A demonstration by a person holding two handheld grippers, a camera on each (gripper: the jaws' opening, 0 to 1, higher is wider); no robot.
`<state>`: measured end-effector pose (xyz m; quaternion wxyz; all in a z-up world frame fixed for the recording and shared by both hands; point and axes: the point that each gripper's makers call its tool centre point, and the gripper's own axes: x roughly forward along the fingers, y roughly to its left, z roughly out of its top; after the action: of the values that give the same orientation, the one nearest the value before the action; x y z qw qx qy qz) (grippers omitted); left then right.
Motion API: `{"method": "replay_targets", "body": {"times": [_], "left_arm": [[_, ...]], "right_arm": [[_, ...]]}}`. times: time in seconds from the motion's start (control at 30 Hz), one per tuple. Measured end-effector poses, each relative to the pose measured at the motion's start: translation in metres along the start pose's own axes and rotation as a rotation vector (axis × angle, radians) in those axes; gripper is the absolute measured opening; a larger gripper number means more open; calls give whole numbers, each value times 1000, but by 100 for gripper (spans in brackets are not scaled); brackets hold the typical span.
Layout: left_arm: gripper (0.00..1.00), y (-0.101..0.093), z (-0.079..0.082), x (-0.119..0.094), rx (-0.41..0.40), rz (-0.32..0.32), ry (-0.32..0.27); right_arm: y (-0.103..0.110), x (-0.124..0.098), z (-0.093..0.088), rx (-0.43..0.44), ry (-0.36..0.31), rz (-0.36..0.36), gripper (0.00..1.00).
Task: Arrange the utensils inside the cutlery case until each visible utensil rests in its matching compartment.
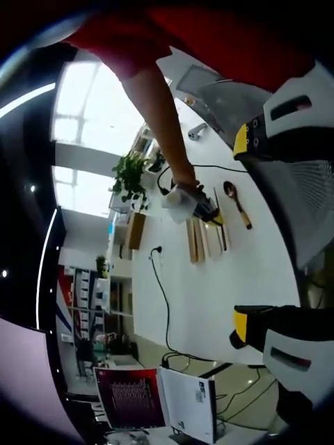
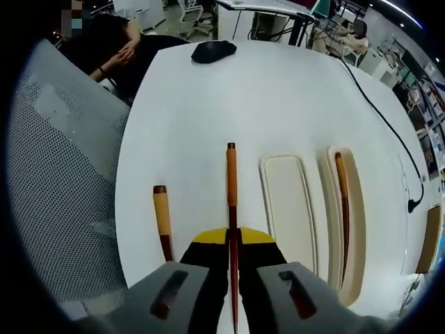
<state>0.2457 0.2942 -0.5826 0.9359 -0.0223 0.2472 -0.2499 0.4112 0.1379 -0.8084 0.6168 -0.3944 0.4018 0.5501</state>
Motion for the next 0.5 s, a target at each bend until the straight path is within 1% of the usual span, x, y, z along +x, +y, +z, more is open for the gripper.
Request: {"method": "replay_targets", "body": {"times": [0.2,0.5], "left_arm": [[87,0,0,-1,1,3,0],[87,1,-2,-1,-5,6,4]], "right_arm": [[1,0,2,-9,-2,0,0],[-2,-2,5,4,-5,2,0]]}}
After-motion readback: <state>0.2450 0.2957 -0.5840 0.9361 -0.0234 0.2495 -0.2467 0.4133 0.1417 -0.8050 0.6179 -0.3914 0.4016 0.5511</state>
